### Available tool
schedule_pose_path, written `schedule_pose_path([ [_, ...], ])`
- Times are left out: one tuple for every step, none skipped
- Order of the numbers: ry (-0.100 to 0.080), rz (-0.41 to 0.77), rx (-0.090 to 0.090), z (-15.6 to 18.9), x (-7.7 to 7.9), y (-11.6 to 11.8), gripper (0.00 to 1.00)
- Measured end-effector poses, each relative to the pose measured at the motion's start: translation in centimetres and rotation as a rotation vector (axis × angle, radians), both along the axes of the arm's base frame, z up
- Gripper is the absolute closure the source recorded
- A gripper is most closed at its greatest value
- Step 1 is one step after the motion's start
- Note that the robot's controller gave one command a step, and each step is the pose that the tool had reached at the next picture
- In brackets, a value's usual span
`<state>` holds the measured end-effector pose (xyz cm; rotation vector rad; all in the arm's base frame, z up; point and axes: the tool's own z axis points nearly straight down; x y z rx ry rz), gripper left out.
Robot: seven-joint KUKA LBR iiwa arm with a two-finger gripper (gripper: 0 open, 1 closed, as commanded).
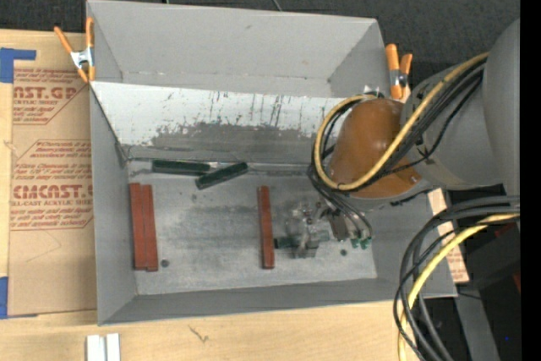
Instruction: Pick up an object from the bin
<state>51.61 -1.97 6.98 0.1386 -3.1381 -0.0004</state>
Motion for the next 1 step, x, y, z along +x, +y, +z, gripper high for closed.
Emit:
schedule_pose_path([
  [-0.004, -0.010, -0.001, 13.55, 4.10, -1.73, 1.00],
])
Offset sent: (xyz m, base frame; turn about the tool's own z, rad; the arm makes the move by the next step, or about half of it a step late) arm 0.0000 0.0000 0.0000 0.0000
